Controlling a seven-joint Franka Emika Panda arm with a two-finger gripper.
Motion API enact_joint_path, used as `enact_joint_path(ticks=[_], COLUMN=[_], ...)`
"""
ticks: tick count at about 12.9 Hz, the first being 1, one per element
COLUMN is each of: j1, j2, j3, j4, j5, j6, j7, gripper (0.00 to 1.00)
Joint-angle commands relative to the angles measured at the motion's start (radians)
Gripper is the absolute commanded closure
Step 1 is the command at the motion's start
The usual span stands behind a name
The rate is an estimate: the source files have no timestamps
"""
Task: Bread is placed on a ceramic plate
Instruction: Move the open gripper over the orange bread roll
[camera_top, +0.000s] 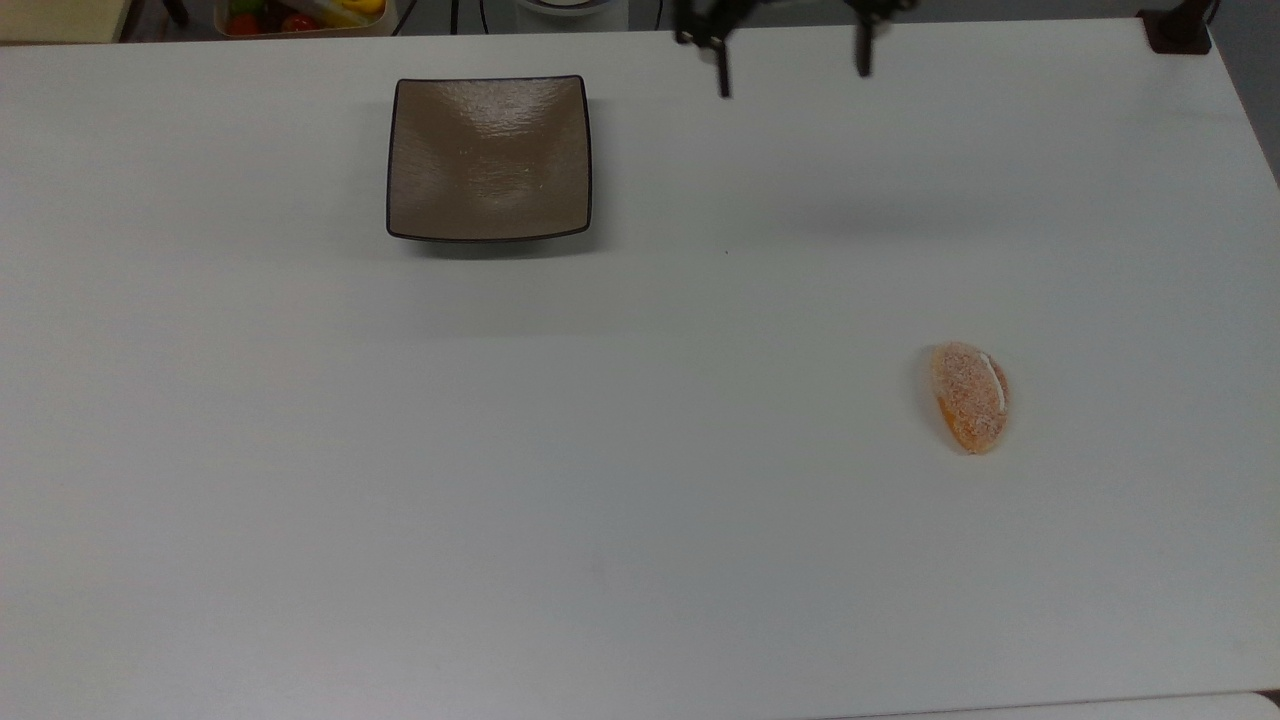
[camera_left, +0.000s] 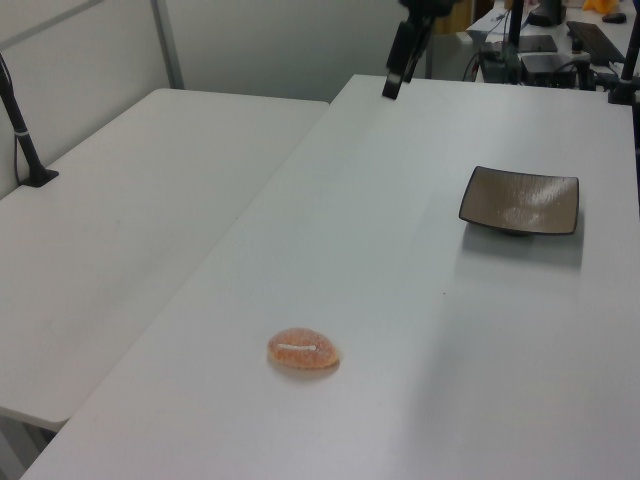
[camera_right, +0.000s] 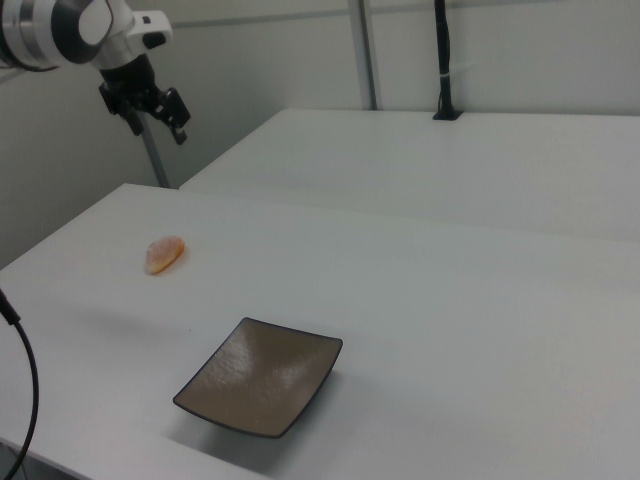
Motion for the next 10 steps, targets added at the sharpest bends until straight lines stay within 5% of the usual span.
enact_joint_path(ticks=[1, 10], j1=[0.079, 0.186], j2=[0.105, 0.343], j3=[-0.010, -0.009], j4=[0.033, 0.037], j5=[-0.033, -0.075], j6=[0.107, 0.404], j7=[0.087, 0.155], gripper=[0.00, 0.00])
